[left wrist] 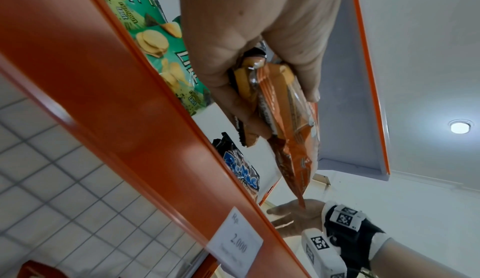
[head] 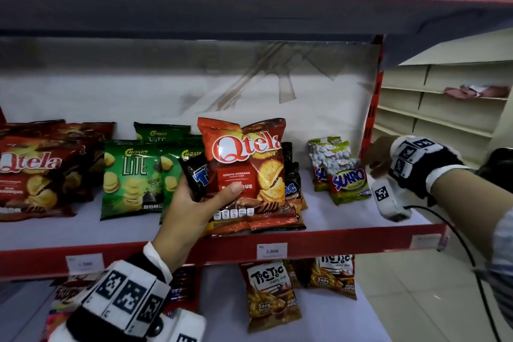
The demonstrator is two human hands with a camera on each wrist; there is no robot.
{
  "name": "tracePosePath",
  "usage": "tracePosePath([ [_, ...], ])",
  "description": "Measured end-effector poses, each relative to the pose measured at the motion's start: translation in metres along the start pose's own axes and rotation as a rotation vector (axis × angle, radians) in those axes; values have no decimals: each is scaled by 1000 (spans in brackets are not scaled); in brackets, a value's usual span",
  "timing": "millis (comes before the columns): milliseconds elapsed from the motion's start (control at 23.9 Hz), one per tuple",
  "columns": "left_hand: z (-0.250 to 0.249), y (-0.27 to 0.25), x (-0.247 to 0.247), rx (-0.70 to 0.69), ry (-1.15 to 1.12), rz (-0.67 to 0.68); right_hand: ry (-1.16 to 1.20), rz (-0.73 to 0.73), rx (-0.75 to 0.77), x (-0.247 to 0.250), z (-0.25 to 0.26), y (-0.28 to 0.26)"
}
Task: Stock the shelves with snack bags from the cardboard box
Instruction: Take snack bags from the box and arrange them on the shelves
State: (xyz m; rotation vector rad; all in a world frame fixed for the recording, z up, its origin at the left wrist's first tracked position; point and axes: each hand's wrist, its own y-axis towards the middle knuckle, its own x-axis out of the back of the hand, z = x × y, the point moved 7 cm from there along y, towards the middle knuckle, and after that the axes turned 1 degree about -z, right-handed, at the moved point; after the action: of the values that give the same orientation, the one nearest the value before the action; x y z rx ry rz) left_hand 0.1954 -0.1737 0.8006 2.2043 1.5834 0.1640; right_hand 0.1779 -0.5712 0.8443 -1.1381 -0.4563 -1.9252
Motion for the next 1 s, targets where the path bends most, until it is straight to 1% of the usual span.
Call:
tracePosePath([
  [42, 0, 0, -3, -3, -2, 9, 12, -27, 9, 5, 7, -4],
  [84, -1, 1, -6, -11, -5, 19, 90, -64, 44, 12, 17, -14],
  [126, -4, 1, -9, -17, -7, 30, 224, -92, 113, 19, 31, -27],
  [167, -6, 1, -13, -23, -13, 38, 378, -73, 225, 22, 50, -44],
  [209, -9, 2, -17, -30, -15, 45, 535, 23, 348, 16, 70, -66],
  [251, -11, 2, -21, -39, -20, 52, 617, 151, 453, 5, 88, -90],
  [293, -13, 2, -26, -46, -22, 60, 623, 267, 531, -10, 102, -115],
  [335, -14, 2, -31, -51, -26, 65, 584, 325, 587, -23, 111, -135],
  [377, -15, 2, -35, -54, -31, 71, 551, 332, 617, -32, 117, -150],
  [460, -16, 3, -44, -36, -34, 103, 591, 225, 622, -36, 118, -159],
  [544, -11, 2, -50, 33, -22, 161, 696, 99, 594, -26, 109, -159],
  [586, -7, 2, -49, 51, 0, 166, 760, 46, 586, -16, 102, -159],
  [669, -2, 3, -41, 14, 115, 112, 892, -56, 568, 6, 85, -157],
  [753, 3, 2, -36, -26, 244, 62, 963, -137, 533, 24, 64, -155],
  [795, 7, 0, -37, -14, 277, 40, 975, -161, 507, 28, 54, -154],
  [879, 17, -1, -42, 24, 273, 15, 968, -186, 455, 30, 36, -151],
  [962, 25, -1, -54, 47, 272, 38, 962, -190, 444, 27, 26, -150],
  [1004, 29, 1, -59, 50, 339, 45, 965, -187, 447, 26, 22, -150],
])
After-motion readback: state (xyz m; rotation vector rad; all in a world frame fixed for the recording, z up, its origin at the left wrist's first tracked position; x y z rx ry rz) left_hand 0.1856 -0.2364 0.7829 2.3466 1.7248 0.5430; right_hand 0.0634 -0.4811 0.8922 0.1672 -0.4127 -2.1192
